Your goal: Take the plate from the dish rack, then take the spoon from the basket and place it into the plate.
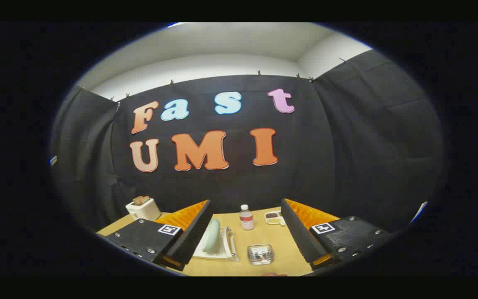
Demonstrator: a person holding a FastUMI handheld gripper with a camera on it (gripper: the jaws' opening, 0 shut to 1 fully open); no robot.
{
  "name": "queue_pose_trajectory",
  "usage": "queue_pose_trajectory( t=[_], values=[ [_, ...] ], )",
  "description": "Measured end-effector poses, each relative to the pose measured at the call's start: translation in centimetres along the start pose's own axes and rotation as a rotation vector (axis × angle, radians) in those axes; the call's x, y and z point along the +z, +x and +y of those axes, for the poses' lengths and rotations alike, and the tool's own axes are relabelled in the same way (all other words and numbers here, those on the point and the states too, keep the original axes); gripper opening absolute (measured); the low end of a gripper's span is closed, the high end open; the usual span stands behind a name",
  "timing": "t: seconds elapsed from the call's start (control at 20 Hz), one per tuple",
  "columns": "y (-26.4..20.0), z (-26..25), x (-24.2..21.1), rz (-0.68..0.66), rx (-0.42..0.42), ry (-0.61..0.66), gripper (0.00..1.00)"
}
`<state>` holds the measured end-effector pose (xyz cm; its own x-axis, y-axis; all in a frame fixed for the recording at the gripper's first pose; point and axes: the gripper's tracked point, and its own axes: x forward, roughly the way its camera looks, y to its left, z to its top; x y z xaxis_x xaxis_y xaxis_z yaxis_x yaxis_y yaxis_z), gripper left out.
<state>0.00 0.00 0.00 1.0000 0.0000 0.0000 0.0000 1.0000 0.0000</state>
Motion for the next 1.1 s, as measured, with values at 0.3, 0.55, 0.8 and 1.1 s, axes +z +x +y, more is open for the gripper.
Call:
queue_pose_trajectory(
  t=[0.3,0.55,0.8,1.1],
  values=[
    [1.5,0.7,1.8,-0.051,-0.010,-0.049,0.98],
    [2.2,2.0,1.5,-0.041,0.004,-0.095,0.98],
    [2.8,2.5,1.0,-0.027,0.003,-0.122,0.98],
    [3.2,2.5,0.9,-0.020,-0.002,-0.135,0.98]
  ],
)
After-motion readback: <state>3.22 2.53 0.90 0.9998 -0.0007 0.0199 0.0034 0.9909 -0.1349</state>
